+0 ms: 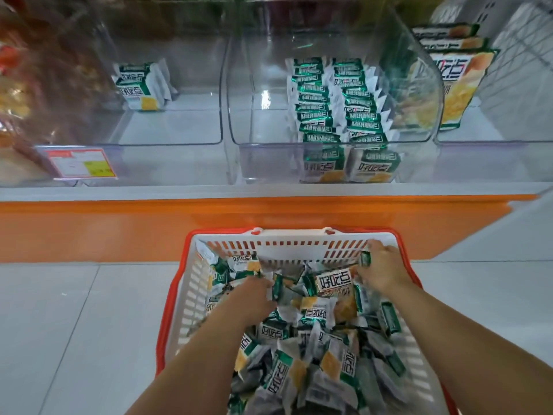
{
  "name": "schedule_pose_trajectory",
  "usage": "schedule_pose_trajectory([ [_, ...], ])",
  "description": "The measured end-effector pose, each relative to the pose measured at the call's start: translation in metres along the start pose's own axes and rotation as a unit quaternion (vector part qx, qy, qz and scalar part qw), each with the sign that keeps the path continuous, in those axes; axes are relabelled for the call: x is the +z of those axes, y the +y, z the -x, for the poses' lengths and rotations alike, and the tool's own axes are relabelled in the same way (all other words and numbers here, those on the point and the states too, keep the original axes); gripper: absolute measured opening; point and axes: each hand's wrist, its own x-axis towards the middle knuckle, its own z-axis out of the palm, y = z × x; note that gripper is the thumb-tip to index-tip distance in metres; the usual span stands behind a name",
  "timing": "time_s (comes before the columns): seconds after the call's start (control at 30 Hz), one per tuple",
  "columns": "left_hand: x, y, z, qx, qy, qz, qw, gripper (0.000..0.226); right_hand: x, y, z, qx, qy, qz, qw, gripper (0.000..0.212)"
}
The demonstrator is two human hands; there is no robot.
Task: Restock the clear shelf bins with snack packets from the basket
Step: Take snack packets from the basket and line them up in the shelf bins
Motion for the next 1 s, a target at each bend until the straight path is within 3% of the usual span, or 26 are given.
schedule_pose_trajectory([
  [0.2,-0.006,0.005,-0.004,-0.005,-0.015,0.009,1.0,0.055,0.003,0.001,0.004,-0.027,-0.001,0.117,0.993,0.063],
  [0.37,-0.039,0.03,0.012,0.053,0.031,0.076,0.995,0.049,-0.038,-0.022,0.015,-0.069,-0.086,0.026,0.994,0.068],
  [0.53,-0.083,0.06,0.06,0.135,0.072,0.182,0.971,0.059,-0.09,-0.065,0.058,-0.183,-0.142,-0.044,0.972,0.061],
  [0.6,-0.097,0.069,0.085,0.181,0.098,0.22,0.953,0.066,-0.11,-0.084,0.082,-0.222,-0.137,-0.077,0.962,0.057],
  [0.83,-0.142,0.069,0.129,0.258,0.254,0.229,0.904,0.02,-0.164,-0.145,0.131,-0.336,-0.05,-0.16,0.927,0.036],
  [1.0,-0.185,0.072,0.137,0.294,0.342,0.203,0.869,0.03,-0.183,-0.176,0.118,-0.374,0.039,-0.174,0.91,0.033],
])
